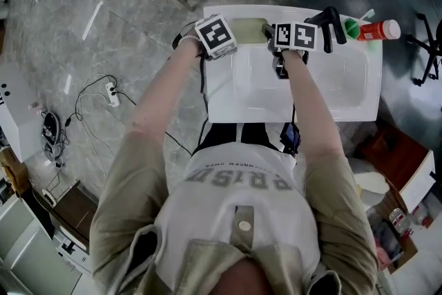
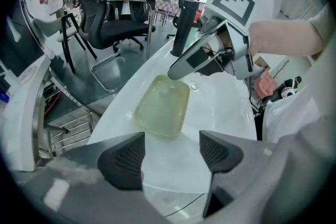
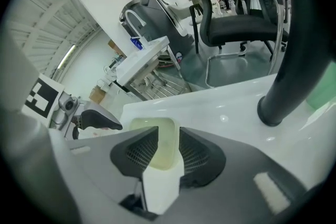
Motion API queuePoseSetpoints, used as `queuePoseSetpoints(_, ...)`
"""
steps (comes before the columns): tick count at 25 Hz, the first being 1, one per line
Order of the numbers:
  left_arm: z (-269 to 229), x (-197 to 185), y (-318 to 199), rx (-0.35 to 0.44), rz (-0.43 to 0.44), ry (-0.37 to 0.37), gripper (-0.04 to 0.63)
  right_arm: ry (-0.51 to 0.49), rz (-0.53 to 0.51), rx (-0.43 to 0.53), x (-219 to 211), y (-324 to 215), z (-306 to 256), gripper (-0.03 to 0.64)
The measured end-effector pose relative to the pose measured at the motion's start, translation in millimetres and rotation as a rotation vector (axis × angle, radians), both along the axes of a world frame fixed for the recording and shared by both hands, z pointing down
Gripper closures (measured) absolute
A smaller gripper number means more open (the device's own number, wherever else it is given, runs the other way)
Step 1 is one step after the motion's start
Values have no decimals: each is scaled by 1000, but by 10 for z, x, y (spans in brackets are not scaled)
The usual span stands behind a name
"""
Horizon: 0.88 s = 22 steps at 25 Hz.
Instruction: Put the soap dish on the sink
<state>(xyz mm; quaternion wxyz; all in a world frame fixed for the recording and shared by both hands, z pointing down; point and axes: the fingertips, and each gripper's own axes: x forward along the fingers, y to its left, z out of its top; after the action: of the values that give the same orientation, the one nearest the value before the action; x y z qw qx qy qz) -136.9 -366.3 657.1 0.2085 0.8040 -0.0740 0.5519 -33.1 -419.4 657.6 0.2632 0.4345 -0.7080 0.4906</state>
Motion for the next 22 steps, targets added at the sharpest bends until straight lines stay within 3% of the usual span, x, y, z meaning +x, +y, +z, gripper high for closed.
queuePoseSetpoints(3, -88, 21, -28, 38, -44, 45, 253, -4, 27, 89, 10, -70, -167, 481)
queuePoseSetpoints(7, -220, -73, -216, 186, -135, 54, 253, -5, 69, 238, 55, -129, -405, 462)
queuePoseSetpoints(11, -378, -9, -216, 265, -285, 175, 274, -36, 72, 369, 50, -90, -636, 463)
queuePoseSetpoints(16, -738, 7, -255, 445, -479, 310, 276, -39, 90, 553, 76, 56, -992, 471)
queuePoseSetpoints(22, -1154, 105, -54, 562, -578, 428, 295, 17, 115, 735, 197, 353, -1423, 492)
